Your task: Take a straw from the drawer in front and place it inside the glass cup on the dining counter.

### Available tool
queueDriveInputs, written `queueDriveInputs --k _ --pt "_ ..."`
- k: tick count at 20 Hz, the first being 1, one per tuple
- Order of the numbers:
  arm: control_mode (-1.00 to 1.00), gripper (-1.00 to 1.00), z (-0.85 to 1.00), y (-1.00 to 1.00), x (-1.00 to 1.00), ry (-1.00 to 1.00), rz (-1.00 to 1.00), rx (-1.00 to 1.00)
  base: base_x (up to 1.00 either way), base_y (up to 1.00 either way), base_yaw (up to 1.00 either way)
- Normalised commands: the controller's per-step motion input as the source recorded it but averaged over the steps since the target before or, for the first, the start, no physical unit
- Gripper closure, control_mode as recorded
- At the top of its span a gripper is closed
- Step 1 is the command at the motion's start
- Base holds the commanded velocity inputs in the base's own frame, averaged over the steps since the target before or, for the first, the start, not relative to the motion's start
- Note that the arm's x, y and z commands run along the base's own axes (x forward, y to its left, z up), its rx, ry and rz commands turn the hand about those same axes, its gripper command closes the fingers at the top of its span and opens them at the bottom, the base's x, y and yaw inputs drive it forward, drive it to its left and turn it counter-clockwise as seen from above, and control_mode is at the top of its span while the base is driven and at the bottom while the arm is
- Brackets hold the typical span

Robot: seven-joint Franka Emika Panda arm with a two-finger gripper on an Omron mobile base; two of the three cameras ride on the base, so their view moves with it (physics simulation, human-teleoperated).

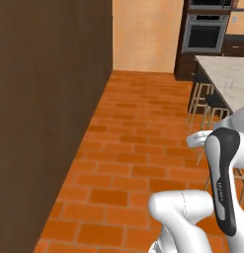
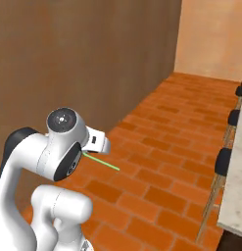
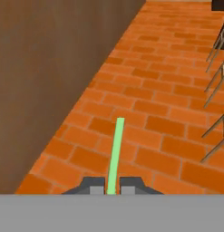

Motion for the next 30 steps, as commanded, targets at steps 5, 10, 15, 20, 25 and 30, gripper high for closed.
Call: queueDriveInputs --k 5,10,15,20,25,30 --pt "1.00 1.00 0.00 0.00 0.00 0.00 0.00 0.00 1.00 0.70 -0.55" --pt "1.00 1.00 0.00 0.00 0.00 0.00 0.00 0.00 1.00 0.60 -0.53" --pt "1.00 1.00 0.00 0.00 0.00 0.00 0.00 0.00 1.00 0.53 -0.55" --pt "1.00 1.00 0.00 0.00 0.00 0.00 0.00 0.00 1.00 0.53 -0.54" --pt "1.00 1.00 0.00 0.00 0.00 0.00 0.00 0.00 1.00 0.63 -0.53" --pt "1.00 1.00 0.00 0.00 0.00 0.00 0.00 0.00 1.00 0.79 -0.50"
